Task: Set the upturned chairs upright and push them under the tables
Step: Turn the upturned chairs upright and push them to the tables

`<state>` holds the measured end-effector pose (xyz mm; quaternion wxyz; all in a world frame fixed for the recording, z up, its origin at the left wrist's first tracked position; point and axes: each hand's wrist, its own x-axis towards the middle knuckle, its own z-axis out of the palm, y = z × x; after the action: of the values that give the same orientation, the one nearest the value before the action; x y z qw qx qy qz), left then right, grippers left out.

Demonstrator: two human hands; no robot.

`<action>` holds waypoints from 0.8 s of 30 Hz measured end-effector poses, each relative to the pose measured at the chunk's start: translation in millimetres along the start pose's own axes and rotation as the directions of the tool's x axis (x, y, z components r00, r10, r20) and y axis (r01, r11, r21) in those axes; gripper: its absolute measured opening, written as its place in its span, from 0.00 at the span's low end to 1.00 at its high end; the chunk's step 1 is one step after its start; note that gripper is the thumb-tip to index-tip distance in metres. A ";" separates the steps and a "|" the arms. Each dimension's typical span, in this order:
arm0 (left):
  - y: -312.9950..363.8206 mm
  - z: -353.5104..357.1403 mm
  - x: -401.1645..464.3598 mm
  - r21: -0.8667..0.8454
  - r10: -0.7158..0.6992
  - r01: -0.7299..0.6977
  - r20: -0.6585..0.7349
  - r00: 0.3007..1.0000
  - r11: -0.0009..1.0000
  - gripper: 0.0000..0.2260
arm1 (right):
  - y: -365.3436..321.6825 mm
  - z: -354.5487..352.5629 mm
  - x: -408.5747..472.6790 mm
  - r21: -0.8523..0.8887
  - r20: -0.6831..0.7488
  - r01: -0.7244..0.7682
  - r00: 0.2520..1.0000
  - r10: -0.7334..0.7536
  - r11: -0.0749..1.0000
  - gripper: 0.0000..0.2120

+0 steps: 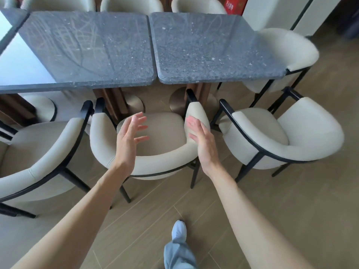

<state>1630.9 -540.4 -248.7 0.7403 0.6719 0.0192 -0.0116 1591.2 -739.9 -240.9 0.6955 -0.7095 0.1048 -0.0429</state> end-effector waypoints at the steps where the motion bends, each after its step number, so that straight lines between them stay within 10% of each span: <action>1: 15.9 8.7 -10.9 -0.022 0.023 -0.023 0.008 1.000 0.999 0.15 | -17.0 -9.3 -16.8 0.034 -0.025 0.036 0.999 -0.035 0.999 0.28; 24: 111.5 316.0 -141.5 -0.015 0.287 -0.294 0.260 0.922 0.956 0.18 | -115.7 -368.9 -164.4 0.095 -0.374 0.251 0.906 -0.199 0.963 0.23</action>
<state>1498.4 -845.4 -101.1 0.7218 0.6689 -0.1775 0.0103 1365.0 -1065.1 -101.1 0.7032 -0.6458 0.1447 -0.2599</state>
